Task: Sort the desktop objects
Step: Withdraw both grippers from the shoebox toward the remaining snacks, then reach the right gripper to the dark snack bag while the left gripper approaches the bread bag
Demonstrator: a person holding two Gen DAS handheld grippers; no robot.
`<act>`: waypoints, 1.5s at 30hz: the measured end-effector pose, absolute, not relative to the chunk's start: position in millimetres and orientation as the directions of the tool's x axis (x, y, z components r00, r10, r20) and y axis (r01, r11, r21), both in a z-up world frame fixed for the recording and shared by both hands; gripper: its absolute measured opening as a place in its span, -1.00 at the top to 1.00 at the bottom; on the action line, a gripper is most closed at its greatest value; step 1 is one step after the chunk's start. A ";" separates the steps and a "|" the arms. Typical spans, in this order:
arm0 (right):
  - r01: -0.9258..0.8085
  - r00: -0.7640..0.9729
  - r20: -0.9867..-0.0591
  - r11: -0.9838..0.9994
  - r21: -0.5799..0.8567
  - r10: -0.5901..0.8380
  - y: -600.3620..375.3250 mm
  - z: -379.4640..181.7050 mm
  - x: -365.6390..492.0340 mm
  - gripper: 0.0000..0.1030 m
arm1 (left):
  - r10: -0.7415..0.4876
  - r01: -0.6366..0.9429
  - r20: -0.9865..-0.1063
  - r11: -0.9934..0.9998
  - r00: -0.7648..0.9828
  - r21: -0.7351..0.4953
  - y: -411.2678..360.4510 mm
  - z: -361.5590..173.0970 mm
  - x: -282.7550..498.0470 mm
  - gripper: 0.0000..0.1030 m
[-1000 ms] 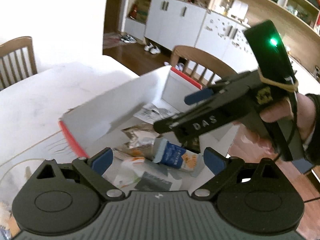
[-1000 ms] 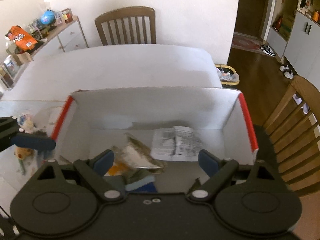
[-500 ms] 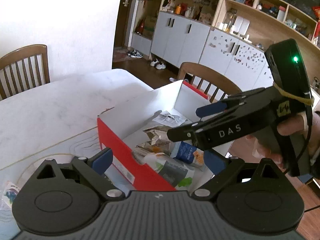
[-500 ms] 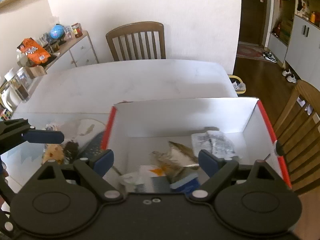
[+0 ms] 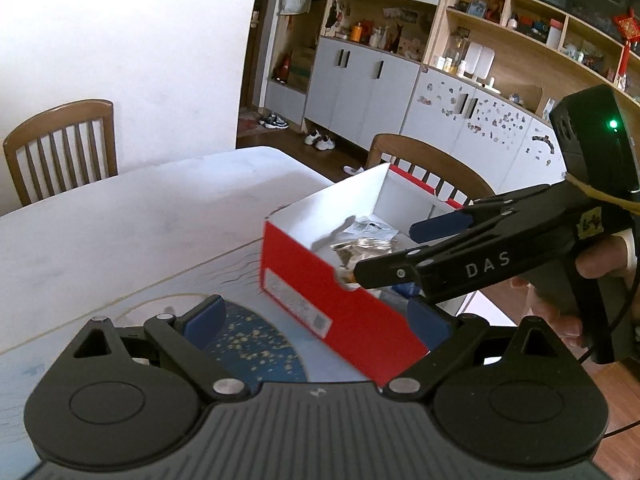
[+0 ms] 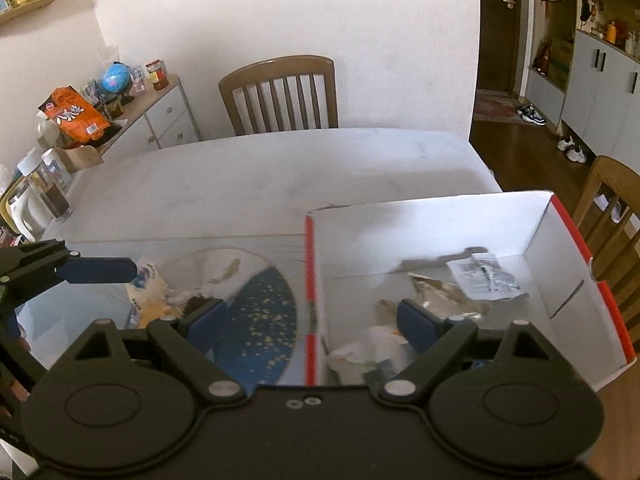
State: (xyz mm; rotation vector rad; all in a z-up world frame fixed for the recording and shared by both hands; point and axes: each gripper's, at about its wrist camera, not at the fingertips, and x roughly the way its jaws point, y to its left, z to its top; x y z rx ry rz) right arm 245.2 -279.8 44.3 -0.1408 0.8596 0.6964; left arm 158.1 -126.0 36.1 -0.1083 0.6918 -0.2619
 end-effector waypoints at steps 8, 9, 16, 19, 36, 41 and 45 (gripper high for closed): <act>-0.593 0.474 -0.728 0.791 0.152 0.495 -256.4 48.0 222.0 -0.79 | -0.241 0.173 -0.591 0.970 0.770 -0.169 -86.0 34.7 132.9 -0.89; -0.591 0.477 -0.725 0.792 0.153 0.496 -253.4 48.2 218.9 -0.79 | -0.232 0.168 -0.586 0.972 0.776 -0.163 -80.9 34.0 129.4 -0.89; -0.596 0.496 -0.708 0.790 0.145 0.504 -236.1 48.7 200.7 -0.79 | -0.209 0.148 -0.578 0.977 0.789 -0.152 -53.2 25.3 113.5 -0.89; -0.603 0.492 -0.708 0.785 0.143 0.507 -228.9 45.5 193.5 -0.79 | -0.208 0.141 -0.583 0.977 0.786 -0.158 -42.5 18.5 107.1 -0.89; -0.633 0.468 -0.725 0.764 0.124 0.505 -190.4 19.5 186.4 -0.76 | -0.112 0.030 -0.623 0.990 0.774 -0.140 0.7 -20.9 103.1 -0.89; -0.637 0.463 -0.735 0.762 0.114 0.496 -178.7 7.9 192.3 -0.75 | -0.074 0.002 -0.631 0.993 0.772 -0.115 12.8 -32.6 110.4 -0.89; -0.646 0.445 -0.745 0.754 0.117 0.497 -168.4 -2.9 196.0 -0.75 | -0.053 -0.003 -0.637 0.996 0.769 -0.087 20.4 -42.2 115.6 -0.89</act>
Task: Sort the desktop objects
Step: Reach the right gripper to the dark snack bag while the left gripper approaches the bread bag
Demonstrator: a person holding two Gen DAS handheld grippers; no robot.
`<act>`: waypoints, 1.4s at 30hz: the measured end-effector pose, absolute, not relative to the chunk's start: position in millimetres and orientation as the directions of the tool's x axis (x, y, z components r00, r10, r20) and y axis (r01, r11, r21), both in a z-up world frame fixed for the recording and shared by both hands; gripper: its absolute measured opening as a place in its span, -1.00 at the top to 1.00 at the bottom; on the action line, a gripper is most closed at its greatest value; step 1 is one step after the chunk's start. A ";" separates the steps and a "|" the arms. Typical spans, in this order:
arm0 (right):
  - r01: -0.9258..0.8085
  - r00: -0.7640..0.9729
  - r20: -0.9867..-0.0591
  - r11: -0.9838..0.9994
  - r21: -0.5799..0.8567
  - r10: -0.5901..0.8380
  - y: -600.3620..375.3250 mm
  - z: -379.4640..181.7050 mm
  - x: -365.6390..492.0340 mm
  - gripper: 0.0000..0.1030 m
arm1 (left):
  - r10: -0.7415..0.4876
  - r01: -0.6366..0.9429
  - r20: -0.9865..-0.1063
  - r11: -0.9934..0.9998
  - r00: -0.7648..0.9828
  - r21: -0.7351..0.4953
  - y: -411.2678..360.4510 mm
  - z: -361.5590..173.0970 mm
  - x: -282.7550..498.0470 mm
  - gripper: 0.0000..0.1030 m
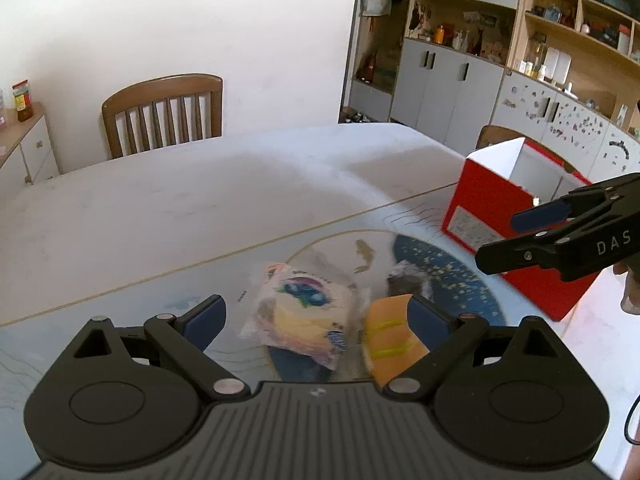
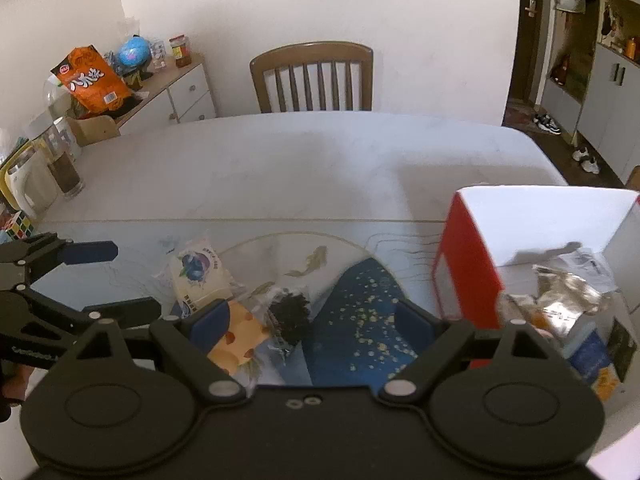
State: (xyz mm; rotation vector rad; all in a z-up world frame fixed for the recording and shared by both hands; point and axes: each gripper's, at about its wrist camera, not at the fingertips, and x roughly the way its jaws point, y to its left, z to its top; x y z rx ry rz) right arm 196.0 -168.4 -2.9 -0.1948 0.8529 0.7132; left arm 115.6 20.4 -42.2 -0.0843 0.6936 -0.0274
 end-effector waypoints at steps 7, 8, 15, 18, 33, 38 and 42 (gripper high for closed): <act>-0.653 0.419 -0.761 0.746 0.127 0.496 -147.4 -17.9 199.5 -0.73 | -0.044 0.009 -0.643 0.998 0.765 -0.058 28.7 -55.3 127.8 -0.89; -0.657 0.417 -0.762 0.744 0.124 0.495 -144.1 -19.8 199.5 -0.73 | -0.043 0.012 -0.643 0.999 0.765 -0.053 29.0 -56.5 129.1 -0.89; -0.656 0.402 -0.777 0.744 0.124 0.485 -128.7 -31.2 205.6 -0.69 | -0.042 0.037 -0.638 0.999 0.769 -0.022 29.9 -65.7 137.2 -0.89; -0.657 0.404 -0.779 0.745 0.118 0.479 -125.9 -34.0 207.1 -0.69 | -0.033 0.047 -0.635 0.999 0.772 0.005 27.7 -69.5 137.6 -0.89; -0.618 0.405 -0.791 0.775 0.133 0.458 -114.3 -44.0 219.2 -0.53 | -0.034 0.067 -0.648 0.997 0.761 0.027 24.8 -83.5 150.8 -0.89; -0.598 0.397 -0.802 0.789 0.142 0.445 -111.2 -53.3 223.4 -0.38 | -0.045 0.070 -0.654 0.997 0.755 0.012 27.0 -88.6 155.8 -0.89; -0.569 0.400 -0.805 0.807 0.157 0.439 -111.7 -58.6 227.6 -0.38 | -0.051 0.066 -0.659 0.998 0.751 -0.002 30.1 -92.5 159.1 -0.89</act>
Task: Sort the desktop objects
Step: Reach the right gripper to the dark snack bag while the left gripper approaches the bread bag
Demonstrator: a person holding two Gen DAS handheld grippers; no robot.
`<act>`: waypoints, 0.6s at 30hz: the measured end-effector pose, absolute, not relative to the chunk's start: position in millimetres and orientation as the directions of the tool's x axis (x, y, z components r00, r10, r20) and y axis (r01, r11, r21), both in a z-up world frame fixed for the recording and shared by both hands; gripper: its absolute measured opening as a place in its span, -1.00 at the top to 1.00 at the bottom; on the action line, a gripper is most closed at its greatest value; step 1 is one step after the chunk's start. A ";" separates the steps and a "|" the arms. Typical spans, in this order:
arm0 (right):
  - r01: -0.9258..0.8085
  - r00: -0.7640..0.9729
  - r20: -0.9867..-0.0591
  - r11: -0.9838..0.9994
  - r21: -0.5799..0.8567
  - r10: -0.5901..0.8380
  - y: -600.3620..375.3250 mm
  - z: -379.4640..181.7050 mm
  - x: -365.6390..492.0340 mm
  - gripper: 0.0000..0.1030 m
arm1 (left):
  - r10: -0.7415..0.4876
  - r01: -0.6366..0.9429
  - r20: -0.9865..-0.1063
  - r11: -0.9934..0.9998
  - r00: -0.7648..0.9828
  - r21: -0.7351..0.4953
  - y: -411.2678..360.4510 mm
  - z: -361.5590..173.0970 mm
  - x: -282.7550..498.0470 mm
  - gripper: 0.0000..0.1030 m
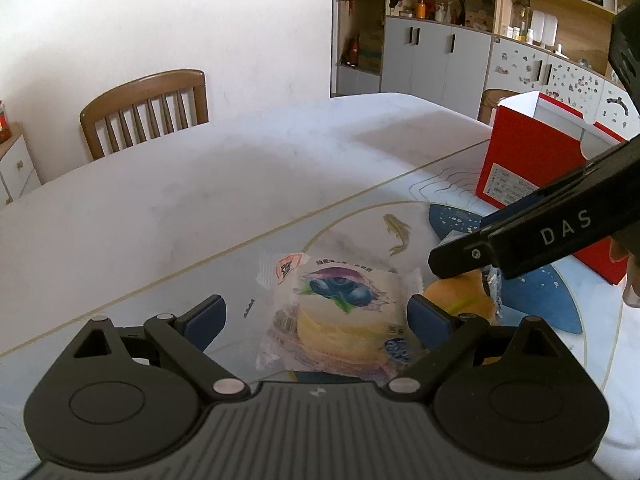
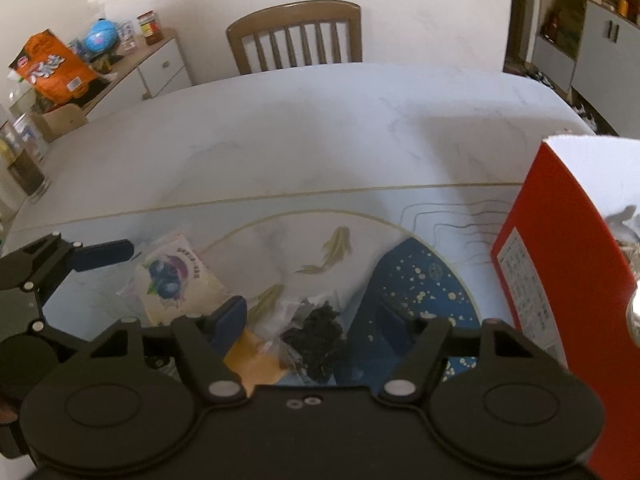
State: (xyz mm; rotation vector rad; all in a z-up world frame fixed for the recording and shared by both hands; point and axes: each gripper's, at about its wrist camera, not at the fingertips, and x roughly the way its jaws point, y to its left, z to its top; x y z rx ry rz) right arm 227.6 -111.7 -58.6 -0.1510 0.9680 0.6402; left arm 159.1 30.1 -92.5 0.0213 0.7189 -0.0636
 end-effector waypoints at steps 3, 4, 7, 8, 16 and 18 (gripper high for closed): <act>-0.538 0.398 -0.809 0.824 0.176 0.432 -113.8 -63.2 232.0 -0.38 | -0.056 0.070 -0.664 0.998 0.746 -0.005 30.1 -95.7 161.7 -0.89; -0.527 0.393 -0.810 0.828 0.189 0.435 -114.9 -64.5 233.4 -0.35 | -0.057 0.070 -0.665 0.998 0.745 -0.006 29.9 -96.3 162.1 -0.88; -0.504 0.375 -0.820 0.838 0.211 0.432 -116.5 -68.7 237.0 0.15 | -0.062 0.073 -0.668 0.997 0.741 -0.011 30.0 -97.4 163.3 -0.86; -0.496 0.365 -0.827 0.841 0.217 0.429 -117.5 -71.1 238.2 0.23 | -0.064 0.075 -0.669 0.997 0.740 -0.012 29.7 -98.0 163.5 -0.83; -0.464 0.359 -0.835 0.856 0.228 0.417 -126.2 -73.7 239.6 0.42 | -0.078 0.094 -0.673 0.996 0.736 -0.013 26.7 -98.6 164.1 -0.38; -0.468 0.361 -0.833 0.854 0.226 0.418 -127.2 -72.0 238.8 0.44 | -0.077 0.092 -0.674 0.996 0.735 -0.013 26.2 -97.5 164.2 -0.37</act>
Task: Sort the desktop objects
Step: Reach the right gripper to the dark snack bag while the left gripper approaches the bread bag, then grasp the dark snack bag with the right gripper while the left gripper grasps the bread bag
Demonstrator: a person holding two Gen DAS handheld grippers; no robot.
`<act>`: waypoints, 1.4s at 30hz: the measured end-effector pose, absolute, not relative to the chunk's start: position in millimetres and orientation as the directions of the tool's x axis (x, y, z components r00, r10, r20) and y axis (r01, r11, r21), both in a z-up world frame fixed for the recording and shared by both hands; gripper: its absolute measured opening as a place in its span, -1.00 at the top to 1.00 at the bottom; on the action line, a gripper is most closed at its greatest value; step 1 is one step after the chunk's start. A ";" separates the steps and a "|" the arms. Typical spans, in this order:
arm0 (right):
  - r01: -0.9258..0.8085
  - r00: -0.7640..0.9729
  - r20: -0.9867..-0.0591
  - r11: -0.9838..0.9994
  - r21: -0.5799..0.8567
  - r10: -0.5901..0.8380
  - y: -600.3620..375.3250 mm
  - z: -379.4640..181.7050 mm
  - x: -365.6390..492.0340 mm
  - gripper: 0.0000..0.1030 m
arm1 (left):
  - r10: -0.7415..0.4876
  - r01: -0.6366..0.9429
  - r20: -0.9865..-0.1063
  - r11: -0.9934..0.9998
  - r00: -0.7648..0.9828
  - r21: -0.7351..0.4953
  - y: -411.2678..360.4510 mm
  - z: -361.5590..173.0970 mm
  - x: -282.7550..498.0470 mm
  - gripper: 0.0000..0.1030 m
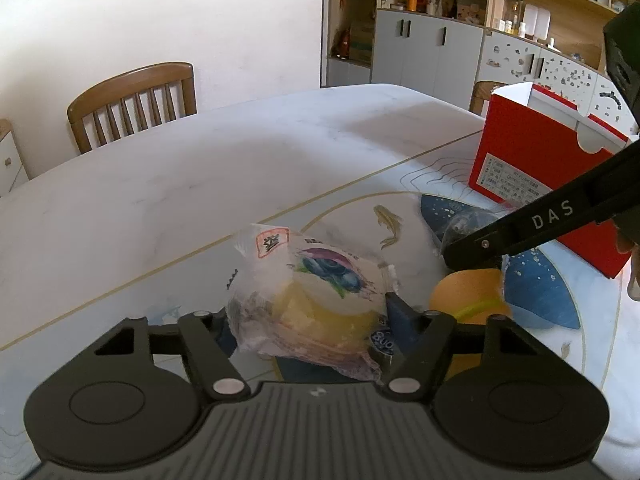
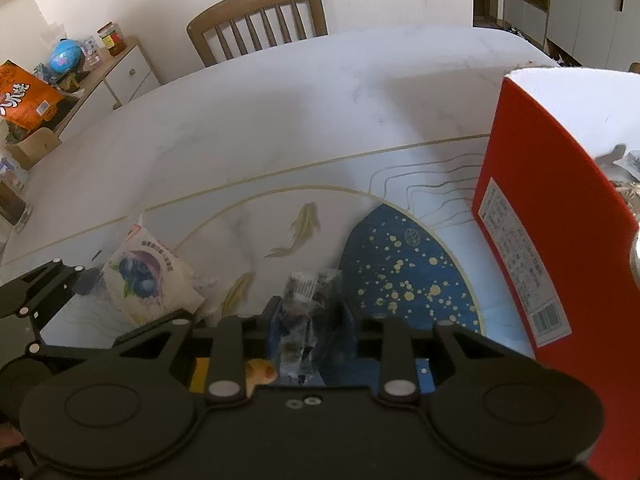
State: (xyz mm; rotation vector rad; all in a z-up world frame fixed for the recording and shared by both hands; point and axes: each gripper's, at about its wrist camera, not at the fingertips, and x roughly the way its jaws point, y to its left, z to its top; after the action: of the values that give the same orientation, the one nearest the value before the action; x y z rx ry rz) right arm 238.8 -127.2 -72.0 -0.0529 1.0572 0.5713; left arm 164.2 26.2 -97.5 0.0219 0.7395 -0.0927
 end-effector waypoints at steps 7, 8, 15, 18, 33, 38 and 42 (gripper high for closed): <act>-0.481 0.381 -0.824 0.851 0.211 0.420 -132.9 -62.4 234.1 0.49 | -0.076 0.065 -0.674 0.997 0.735 -0.042 29.4 -93.2 161.9 -0.29; -0.483 0.385 -0.822 0.851 0.208 0.419 -134.0 -60.5 233.2 0.49 | -0.074 0.062 -0.672 0.997 0.737 -0.042 29.5 -91.9 161.2 -0.29; -0.492 0.408 -0.807 0.848 0.199 0.427 -142.1 -44.7 224.2 0.49 | -0.074 0.056 -0.656 0.997 0.751 -0.048 27.7 -77.2 153.7 -0.28; -0.502 0.419 -0.797 0.843 0.196 0.435 -145.3 -35.7 218.3 0.49 | -0.081 0.062 -0.644 0.997 0.760 -0.053 24.3 -67.2 148.6 -0.28; -0.528 0.451 -0.751 0.823 0.211 0.482 -173.1 3.6 192.2 0.49 | -0.124 0.095 -0.591 0.992 0.797 -0.081 0.2 -10.8 116.7 -0.28; -0.544 0.463 -0.731 0.812 0.213 0.502 -185.5 16.7 184.9 0.49 | -0.130 0.100 -0.557 0.991 0.820 -0.085 -9.9 10.1 100.9 -0.28; -0.550 0.472 -0.719 0.808 0.210 0.509 -197.4 26.4 180.5 0.49 | -0.139 0.103 -0.546 0.990 0.826 -0.096 -15.9 23.2 93.8 -0.28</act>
State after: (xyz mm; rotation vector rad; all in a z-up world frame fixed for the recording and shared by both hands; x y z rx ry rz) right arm 180.5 -197.4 26.4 -0.0527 0.8621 0.6488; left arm 93.8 -15.9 23.2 -0.0633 0.5845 -0.1286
